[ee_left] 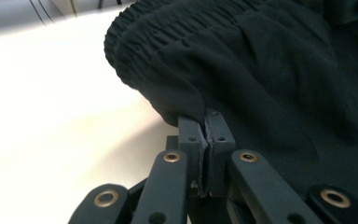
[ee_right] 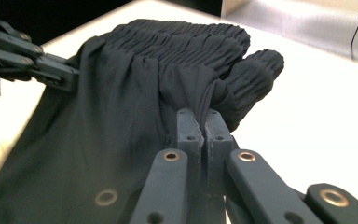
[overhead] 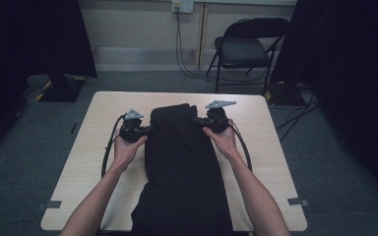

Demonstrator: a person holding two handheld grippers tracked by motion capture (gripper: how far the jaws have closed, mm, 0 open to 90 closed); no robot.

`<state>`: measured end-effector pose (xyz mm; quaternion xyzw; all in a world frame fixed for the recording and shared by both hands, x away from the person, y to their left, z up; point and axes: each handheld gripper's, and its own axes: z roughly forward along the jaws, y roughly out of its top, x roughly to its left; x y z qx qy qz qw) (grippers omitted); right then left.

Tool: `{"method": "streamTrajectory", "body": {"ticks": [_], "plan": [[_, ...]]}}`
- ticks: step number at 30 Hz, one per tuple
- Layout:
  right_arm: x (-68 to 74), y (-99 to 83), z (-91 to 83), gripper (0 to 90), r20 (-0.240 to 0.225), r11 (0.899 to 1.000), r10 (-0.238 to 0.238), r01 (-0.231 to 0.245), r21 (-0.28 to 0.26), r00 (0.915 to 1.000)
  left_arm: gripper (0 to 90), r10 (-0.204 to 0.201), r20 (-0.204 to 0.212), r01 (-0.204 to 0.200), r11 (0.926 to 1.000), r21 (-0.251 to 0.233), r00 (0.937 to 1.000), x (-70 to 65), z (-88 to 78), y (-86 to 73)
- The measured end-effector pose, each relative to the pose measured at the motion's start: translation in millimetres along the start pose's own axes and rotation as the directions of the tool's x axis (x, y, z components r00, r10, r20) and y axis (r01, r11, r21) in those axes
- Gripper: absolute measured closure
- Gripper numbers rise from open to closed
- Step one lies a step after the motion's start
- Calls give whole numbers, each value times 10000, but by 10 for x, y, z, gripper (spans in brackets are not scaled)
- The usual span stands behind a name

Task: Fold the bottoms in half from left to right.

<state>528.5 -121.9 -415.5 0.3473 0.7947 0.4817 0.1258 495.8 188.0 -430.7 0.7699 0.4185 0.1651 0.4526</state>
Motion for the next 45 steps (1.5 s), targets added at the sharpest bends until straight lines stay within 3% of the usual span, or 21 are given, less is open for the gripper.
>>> {"method": "streamTrajectory", "body": {"ticks": [6,7,8,10,12,14,16,18,23,28,30,32,34,35,36,37,38,41,42,44,45], "plan": [[-54,636,-207,881,351,9954,-286,317,-900,9990,878,340,-571,-409,9912,-1258,9978,82,-300,754],[-54,636,-207,881,351,9954,-286,317,-900,9990,878,340,-571,-409,9912,-1258,9978,82,-300,754],[-50,961,-293,882,572,9899,-451,523,-1315,9973,878,406,-696,-524,9827,-1774,9967,110,-439,1047],[-51,1167,-349,881,785,9859,-586,700,-1521,9952,878,560,-912,-735,9769,-2006,9943,128,-532,1255],[-59,1430,-446,881,954,9777,-507,689,-1982,9941,878,526,-1003,-775,9614,-2638,9936,138,-677,1524],[-39,1631,-559,881,1077,9678,-439,690,-2422,9932,878,799,-1144,-1094,9534,-2812,9902,99,-778,1684],[2,1705,-670,881,1007,9599,-507,763,-2697,9936,878,1246,-939,-1465,9477,-2837,9878,16,-851,1715],[14,1630,-736,881,592,9579,-460,608,-2806,9972,877,1562,-751,-1710,9468,-2727,9849,-60,-886,1634],[127,1256,-848,881,-268,9699,-625,543,-2374,9977,876,1619,76,-1558,9606,-2302,9868,-241,-942,1149],[398,868,-1110,881,-943,9680,-928,676,-2418,9912,876,1747,1051,-1478,9633,-2241,9790,-544,-1138,706],[532,727,-1245,881,-1017,9679,-1130,863,-2361,9884,876,2064,974,-1831,9612,-2064,9736,-707,-1225,498],[678,567,-1355,881,-1056,9699,-1392,1141,-2150,9846,876,1808,1346,-1516,9675,-2023,9743,-841,-1263,221],[803,357,-1433,881,-1298,9747,-1400,1136,-1927,9816,876,1834,1349,-1599,9727,-1683,9737,-961,-1233,-62],[855,244,-1438,881,-1488,9803,-1306,1052,-1674,9802,876,1692,1696,-1473,9799,-1343,9709,-991,-1201,-182],[917,124,-1436,881,-1403,9831,-1405,1214,-1367,9801,875,1522,1731,-1357,9853,-1037,9731,-1029,-1183,-304],[970,-5,-1435,881,-1446,9854,-1435,1278,-1125,9790,875,1545,1856,-1422,9868,-778,9704,-1082,-1174,-412],[1012,-142,-1436,880,-1617,9889,-1287,1146,-942,9784,875,1700,2003,-1634,9853,-494,9649,-1127,-1176,-504],[1107,-495,-1436,880,-1933,9949,-986,924,-406,9762,874,1767,2214,-1832,9830,91,9590,-1241,-1226,-723],[1152,-627,-1442,880,-1857,9943,-1060,1056,-120,9769,875,1689,2063,-1754,9844,134,9638,-1274,-1237,-800],[1193,-817,-1445,880,-2078,9957,-822,891,241,9747,875,1228,2346,-1407,9882,612,9643,-1303,-1193,-969],[1203,-913,-1425,880,-2163,9965,-625,731,413,9743,875,1194,2323,-1454,9845,979,9653,-1321,-1145,-1060]]}}
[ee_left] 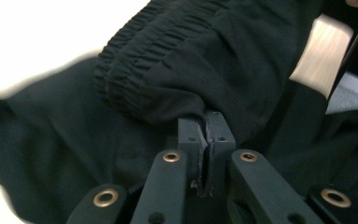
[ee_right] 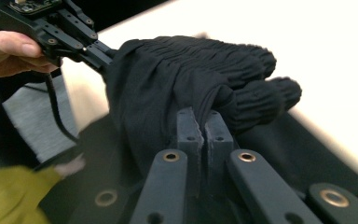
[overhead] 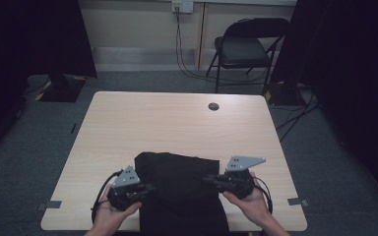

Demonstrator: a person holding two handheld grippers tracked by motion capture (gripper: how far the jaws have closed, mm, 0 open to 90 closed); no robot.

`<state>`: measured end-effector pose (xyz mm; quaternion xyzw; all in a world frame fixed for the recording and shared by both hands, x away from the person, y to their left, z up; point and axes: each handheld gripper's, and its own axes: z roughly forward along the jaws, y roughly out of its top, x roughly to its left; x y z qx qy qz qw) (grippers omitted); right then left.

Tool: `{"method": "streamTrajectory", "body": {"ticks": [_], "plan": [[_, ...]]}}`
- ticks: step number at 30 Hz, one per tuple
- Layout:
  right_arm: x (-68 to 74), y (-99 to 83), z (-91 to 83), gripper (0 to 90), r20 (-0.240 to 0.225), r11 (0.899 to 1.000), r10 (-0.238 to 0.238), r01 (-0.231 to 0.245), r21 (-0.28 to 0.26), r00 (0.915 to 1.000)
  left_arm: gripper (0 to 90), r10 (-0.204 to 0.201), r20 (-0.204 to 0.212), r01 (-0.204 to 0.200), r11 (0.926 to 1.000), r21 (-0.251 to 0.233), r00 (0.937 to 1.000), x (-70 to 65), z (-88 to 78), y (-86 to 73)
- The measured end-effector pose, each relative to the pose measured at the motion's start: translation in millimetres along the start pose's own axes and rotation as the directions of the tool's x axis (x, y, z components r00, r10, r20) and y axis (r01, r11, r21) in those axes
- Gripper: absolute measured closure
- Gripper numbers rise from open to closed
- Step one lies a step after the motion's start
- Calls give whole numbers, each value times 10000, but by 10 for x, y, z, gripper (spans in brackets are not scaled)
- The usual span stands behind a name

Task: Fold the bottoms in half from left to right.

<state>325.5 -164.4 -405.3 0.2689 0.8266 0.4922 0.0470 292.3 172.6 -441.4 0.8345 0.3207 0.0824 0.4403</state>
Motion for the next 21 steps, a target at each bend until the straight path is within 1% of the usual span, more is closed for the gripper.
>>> {"method": "streamTrajectory", "body": {"ticks": [1,2,3,4,5,6,7,8,9,10,11,12,13,14,15,16,17,18,20,21], "plan": [[7,-91,43,880,-143,9994,156,-151,314,9998,875,-32,111,29,9995,304,9999,3,61,-57],[11,-153,86,879,-155,9976,154,-143,681,9998,875,-387,104,378,9964,763,9992,19,167,-136],[7,-246,155,879,-194,9938,147,-125,1102,9997,875,-689,188,670,9939,871,9974,36,207,-143],[-9,-308,216,879,-257,9892,166,-127,1457,9995,876,-520,243,498,9954,821,9984,41,218,-117],[-24,-359,264,879,-135,9848,-33,56,1737,9999,876,-125,57,119,9952,975,9999,45,237,-98],[-53,-404,297,880,-99,9838,42,-24,1793,9999,875,-193,37,188,9936,1112,9998,69,271,-113],[-97,-449,329,880,-144,9836,258,-228,1791,9996,875,-589,210,557,9902,1280,9980,110,318,-153],[-135,-492,359,880,-38,9815,299,-286,1891,9995,875,-736,186,696,9838,1653,9971,139,363,-193],[-169,-523,386,880,20,9785,435,-430,2015,9991,875,-507,187,461,9798,1944,9985,152,401,-213],[-190,-541,408,879,-69,9751,621,-591,2139,9980,875,-340,165,301,9797,1980,9993,162,422,-204],[-197,-556,441,879,0,9707,587,-570,2333,9983,875,-278,-164,306,9789,2019,9995,177,445,-174],[-206,-586,507,879,164,9636,629,-650,2593,9979,876,-87,-345,156,9784,2062,9994,190,463,-153],[-216,-603,551,880,184,9594,696,-719,2726,9974,876,67,-564,49,9788,2045,9984,216,493,-125],[-237,-596,580,881,185,9608,761,-783,2660,9969,876,24,-782,121,9828,1845,9969,288,534,-100],[-279,-566,615,882,306,9617,695,-752,2636,9971,876,24,-782,121,9828,1845,9969,288,534,-100],[-316,-547,642,882,447,9637,705,-796,2547,9965,876,-85,-1011,251,9861,1644,9948,432,598,-44],[-374,-515,688,883,667,9678,621,-764,2400,9958,877,-46,-1253,235,9884,1499,9921,518,645,-6],[-446,-471,743,883,881,9709,551,-739,2277,9946,876,60,-1566,154,9907,1352,9876,608,697,35],[-629,-381,864,883,1226,9755,762,-994,1964,9895,877,30,-1942,215,9920,1241,9809,800,806,143],[-710,-324,925,883,1437,9769,601,-877,1946,9878,877,-60,-2149,323,9923,1194,9766,927,880,220]]}}
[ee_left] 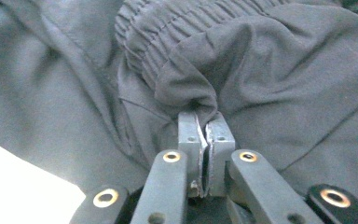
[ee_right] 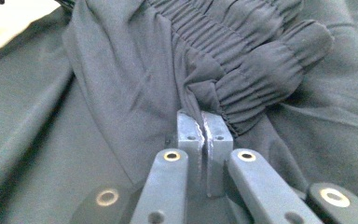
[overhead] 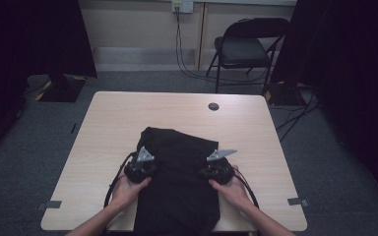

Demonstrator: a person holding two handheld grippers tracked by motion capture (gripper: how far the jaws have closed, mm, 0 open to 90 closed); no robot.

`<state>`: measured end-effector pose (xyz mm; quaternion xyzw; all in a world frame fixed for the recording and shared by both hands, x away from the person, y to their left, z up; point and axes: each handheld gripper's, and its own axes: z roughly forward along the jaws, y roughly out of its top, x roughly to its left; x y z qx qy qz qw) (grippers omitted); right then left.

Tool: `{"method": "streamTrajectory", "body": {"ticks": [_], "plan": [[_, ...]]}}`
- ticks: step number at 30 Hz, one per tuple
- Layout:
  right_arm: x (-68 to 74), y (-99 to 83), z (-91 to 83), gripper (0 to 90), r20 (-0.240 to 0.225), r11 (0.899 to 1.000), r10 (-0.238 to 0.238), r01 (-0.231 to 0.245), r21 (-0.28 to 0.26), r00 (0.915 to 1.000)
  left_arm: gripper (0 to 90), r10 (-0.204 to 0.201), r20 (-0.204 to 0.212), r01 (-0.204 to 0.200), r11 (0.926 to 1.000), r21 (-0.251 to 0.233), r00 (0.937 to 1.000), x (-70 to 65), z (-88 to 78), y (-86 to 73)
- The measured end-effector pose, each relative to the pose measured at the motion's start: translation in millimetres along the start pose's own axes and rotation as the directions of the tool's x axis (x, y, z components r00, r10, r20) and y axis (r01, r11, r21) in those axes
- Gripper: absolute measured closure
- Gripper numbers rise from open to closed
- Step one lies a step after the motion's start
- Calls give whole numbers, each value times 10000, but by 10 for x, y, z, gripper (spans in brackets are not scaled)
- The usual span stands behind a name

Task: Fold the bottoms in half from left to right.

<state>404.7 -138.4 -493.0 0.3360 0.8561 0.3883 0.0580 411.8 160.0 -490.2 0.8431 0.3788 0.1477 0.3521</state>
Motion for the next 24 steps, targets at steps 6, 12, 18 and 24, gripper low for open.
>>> {"method": "streamTrajectory", "body": {"ticks": [6,12,18,24], "plan": [[-368,395,292,883,1369,9998,-207,215,-42,9904,875,-173,-612,156,9995,-283,9980,422,359,340],[-793,767,568,881,2381,9978,654,-604,-283,9690,868,-1039,-1222,998,9942,-392,9870,630,631,623],[-801,858,473,883,2357,9977,512,-391,-556,9705,875,-1215,-594,1130,9850,-1304,9908,697,435,695],[-712,1155,-12,882,1658,9732,666,-274,-2283,9839,875,-934,-257,832,9605,-2654,9953,717,-94,1019]]}}
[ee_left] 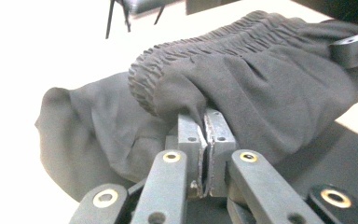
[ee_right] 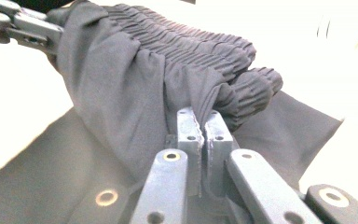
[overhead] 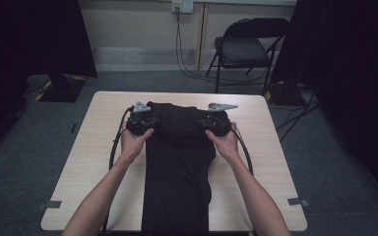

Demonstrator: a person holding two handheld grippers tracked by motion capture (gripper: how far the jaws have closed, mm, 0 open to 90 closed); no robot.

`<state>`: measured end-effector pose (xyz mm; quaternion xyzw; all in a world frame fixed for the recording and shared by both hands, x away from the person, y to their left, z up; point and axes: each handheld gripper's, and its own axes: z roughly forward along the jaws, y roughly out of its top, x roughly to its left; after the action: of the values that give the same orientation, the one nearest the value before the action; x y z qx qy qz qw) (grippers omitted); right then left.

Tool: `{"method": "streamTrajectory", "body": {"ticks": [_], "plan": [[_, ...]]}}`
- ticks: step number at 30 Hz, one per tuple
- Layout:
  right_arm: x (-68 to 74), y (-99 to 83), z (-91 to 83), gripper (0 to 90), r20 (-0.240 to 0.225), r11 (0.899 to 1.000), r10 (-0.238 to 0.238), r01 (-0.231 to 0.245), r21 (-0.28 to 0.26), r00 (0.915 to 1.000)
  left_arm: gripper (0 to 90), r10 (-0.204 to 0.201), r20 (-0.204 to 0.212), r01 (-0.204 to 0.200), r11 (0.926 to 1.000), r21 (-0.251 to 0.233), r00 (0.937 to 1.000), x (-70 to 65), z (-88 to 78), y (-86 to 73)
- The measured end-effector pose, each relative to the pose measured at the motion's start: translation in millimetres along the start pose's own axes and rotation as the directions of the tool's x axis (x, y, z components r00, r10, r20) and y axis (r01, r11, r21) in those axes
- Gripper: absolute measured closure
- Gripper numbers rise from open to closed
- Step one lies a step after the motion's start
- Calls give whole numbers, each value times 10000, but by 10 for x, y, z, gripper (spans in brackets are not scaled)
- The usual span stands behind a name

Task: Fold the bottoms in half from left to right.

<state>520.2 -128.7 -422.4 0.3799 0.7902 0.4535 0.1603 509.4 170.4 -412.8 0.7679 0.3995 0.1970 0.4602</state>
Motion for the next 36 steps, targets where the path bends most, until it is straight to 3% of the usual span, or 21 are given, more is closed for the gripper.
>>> {"method": "streamTrajectory", "body": {"ticks": [4,8,10,12,13,15,17,18,20,21,22,23,24,25,26,28,29,30,31,34,36], "plan": [[42,360,-384,883,-298,9910,66,-105,-1337,9995,875,46,316,-12,9942,-1072,9995,-56,-391,396],[151,600,-808,883,-749,9695,-163,-26,-2451,9971,875,1166,634,-1022,9754,-1952,9912,-325,-892,661],[253,615,-1030,883,-1010,9601,-412,115,-2793,9940,874,1338,914,-1130,9725,-2038,9868,-463,-1091,647],[363,542,-1199,883,-1321,9560,-683,270,-2922,9889,873,1794,1072,-1558,9676,-1986,9779,-589,-1225,524],[412,476,-1252,883,-1407,9577,-786,355,-2857,9869,874,1594,1224,-1369,9752,-1737,9796,-638,-1255,397],[492,279,-1311,882,-1771,9646,-809,323,-2618,9809,874,1363,1527,-1168,9846,-1302,9788,-702,-1251,162],[551,-16,-1314,882,-2126,9802,-533,104,-1977,9757,874,1049,1978,-964,9940,-524,9746,-791,-1222,-176],[573,-127,-1298,883,-2220,9867,-455,91,-1623,9740,874,1373,1995,-1380,9904,-104,9702,-862,-1204,-349],[649,-492,-1249,883,-2362,9981,-262,121,-608,9714,874,912,2505,-1159,9896,856,9638,-964,-1145,-711],[684,-659,-1215,883,-2664,9998,89,-131,-140,9638,873,815,2632,-1183,9848,1271,9613,-1000,-1101,-844],[740,-803,-1180,883,-2681,9995,24,63,318,9634,873,726,2703,-1183,9805,1568,9600,-1013,-1063,-935],[740,-803,-1180,883,-2681,9995,24,63,318,9634,873,726,2703,-1183,9805,1568,9600,-1013,-1063,-935],[779,-897,-1144,883,-2626,9972,-79,270,692,9649,873,437,2695,-1044,9710,2152,9620,-1039,-966,-1082],[817,-1047,-1058,883,-2611,9900,2,367,1364,9653,874,440,2667,-1169,9574,2640,9628,-1054,-882,-1151],[797,-1205,-910,884,-2552,9817,306,190,1896,9664,874,477,2636,-1226,9534,2757,9635,-1058,-837,-1173],[753,-1288,-791,885,-2430,9741,629,-65,2262,9680,875,735,2444,-1514,9362,3172,9669,-1034,-686,-1214],[727,-1303,-742,886,-2365,9712,689,-110,2379,9692,875,527,2420,-1330,9350,3289,9688,-991,-587,-1250],[698,-1285,-686,886,-2193,9726,399,124,2322,9748,876,455,2349,-1190,9436,3089,9709,-947,-537,-1248],[664,-1253,-636,886,-1994,9738,141,318,2253,9798,875,567,2189,-1218,9472,2965,9741,-914,-490,-1226],[472,-1148,-407,887,-1491,9834,379,-104,1814,9881,875,722,1606,-1144,9556,2717,9844,-771,-308,-1132],[383,-1073,-286,887,-1196,9862,343,-143,1647,9922,875,475,1206,-770,9645,2526,9916,-630,-180,-1069]]}}
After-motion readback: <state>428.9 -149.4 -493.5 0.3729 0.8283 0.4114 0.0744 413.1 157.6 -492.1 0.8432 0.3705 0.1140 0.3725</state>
